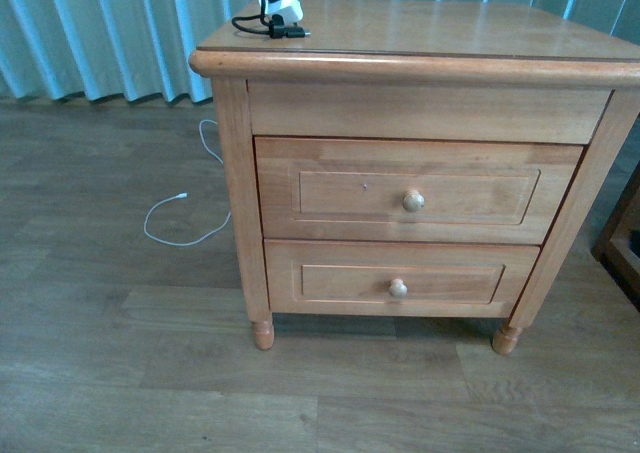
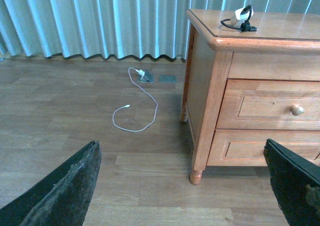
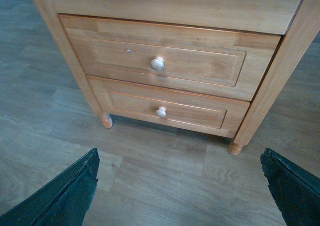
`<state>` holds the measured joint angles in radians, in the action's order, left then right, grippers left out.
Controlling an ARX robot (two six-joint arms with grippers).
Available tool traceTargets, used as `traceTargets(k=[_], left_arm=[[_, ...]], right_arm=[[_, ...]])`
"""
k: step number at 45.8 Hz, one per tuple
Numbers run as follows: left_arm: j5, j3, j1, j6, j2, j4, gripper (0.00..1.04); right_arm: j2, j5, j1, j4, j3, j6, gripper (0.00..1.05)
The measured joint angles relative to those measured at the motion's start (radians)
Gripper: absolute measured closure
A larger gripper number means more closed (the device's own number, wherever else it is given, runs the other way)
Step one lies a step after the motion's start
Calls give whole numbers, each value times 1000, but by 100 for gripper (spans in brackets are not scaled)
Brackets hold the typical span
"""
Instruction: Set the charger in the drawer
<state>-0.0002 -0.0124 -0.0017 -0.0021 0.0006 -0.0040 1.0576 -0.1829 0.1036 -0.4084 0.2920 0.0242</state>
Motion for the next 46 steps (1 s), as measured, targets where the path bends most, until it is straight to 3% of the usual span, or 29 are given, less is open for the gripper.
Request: traceTargets(k=[20,34,46], left_arm=[[0,0,0,0,0,0,6],[0,0,0,0,0,0,6],[0,0,0,0,0,0,6]], right_arm=[[763,212,98,-342,409,28,8],[1096,358,130,-381,677,19,8],[1183,359,186,-354,771,-11,8]])
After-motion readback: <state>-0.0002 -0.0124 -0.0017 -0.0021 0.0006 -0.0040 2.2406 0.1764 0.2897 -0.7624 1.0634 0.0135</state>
